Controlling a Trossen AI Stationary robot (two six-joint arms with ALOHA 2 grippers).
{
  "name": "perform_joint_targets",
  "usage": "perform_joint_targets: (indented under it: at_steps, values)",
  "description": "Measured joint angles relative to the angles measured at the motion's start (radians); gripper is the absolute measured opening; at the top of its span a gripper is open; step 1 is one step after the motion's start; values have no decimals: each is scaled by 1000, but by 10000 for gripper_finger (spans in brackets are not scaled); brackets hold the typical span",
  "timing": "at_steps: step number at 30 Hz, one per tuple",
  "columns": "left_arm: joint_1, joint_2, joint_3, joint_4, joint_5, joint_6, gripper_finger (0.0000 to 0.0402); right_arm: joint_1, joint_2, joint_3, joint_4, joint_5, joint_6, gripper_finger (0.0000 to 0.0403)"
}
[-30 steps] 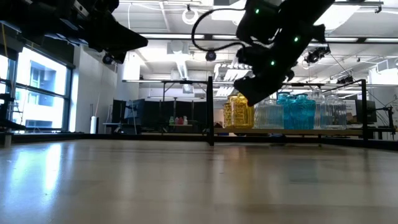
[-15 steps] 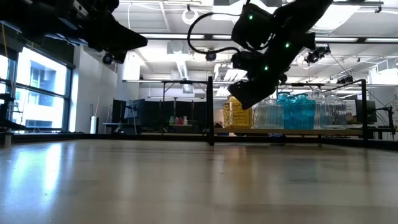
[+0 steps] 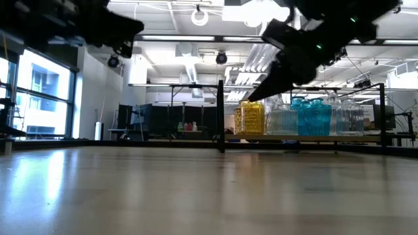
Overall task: Sort vases onto shelf
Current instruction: Return to Home Position
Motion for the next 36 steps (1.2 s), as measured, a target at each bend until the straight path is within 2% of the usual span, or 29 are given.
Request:
perform_joint_targets:
  at_steps: [2, 5, 14, 20, 27, 36]
  values:
    - [27, -2, -50, 61, 4, -14, 0, 0, -47, -96, 132, -47, -30, 0]
    - [66, -10, -112, 148, 8, -31, 0, -9, -165, -209, 226, -105, -43, 0]
    - [154, -107, -198, 167, 25, -50, 0, -17, -598, -449, 227, -125, -64, 0]
    - [194, -191, -199, 81, 48, -56, 0, -17, -843, -560, 227, -126, -85, 0]
    - [221, -298, -261, 75, 53, -88, 0, -17, -1089, -651, 194, -100, -132, 0]
    - [292, -479, -262, -111, 69, -79, 0, -51, -1377, -687, -26, -115, -87, 0]
